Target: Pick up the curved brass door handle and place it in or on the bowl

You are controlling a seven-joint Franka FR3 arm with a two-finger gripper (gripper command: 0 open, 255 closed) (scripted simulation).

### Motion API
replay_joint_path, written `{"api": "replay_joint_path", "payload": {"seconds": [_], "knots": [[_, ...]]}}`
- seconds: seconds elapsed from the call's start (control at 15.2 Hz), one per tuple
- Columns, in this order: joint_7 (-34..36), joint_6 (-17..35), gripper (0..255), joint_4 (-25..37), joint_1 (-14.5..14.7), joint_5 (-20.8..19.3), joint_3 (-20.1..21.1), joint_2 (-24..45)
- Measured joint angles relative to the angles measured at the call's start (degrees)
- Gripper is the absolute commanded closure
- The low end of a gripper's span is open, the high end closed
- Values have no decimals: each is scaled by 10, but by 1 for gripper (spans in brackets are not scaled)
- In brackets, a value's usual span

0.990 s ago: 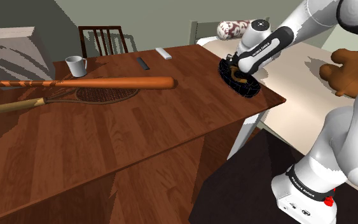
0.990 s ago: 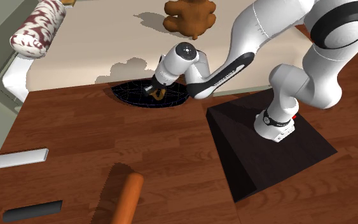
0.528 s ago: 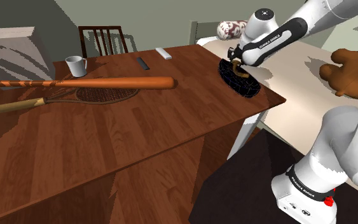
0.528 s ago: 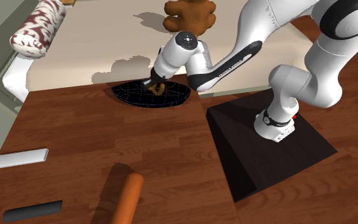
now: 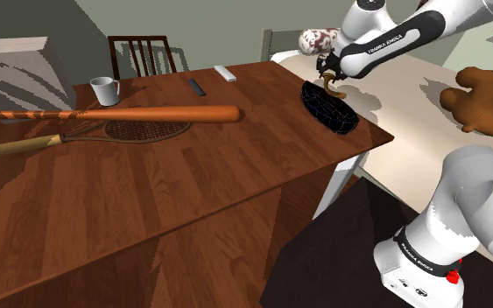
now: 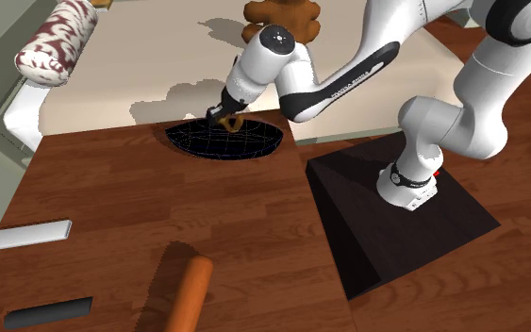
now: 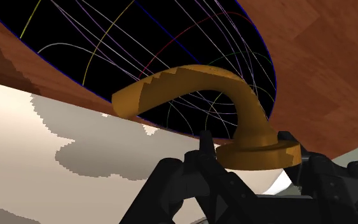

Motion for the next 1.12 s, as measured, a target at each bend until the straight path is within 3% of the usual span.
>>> {"api": "replay_joint_path", "payload": {"seconds": [0.07, 0.13, 0.26, 0.4, 1.12], "knots": [[1, -7, 255, 2, 1, -4, 0, -6], [-16, -6, 255, 14, 1, 16, 0, 9], [-67, 2, 255, 38, -10, 93, 7, 52], [-87, 15, 255, 40, -21, 125, 16, 72], [-122, 98, 255, 12, -74, 202, 67, 145]]}}
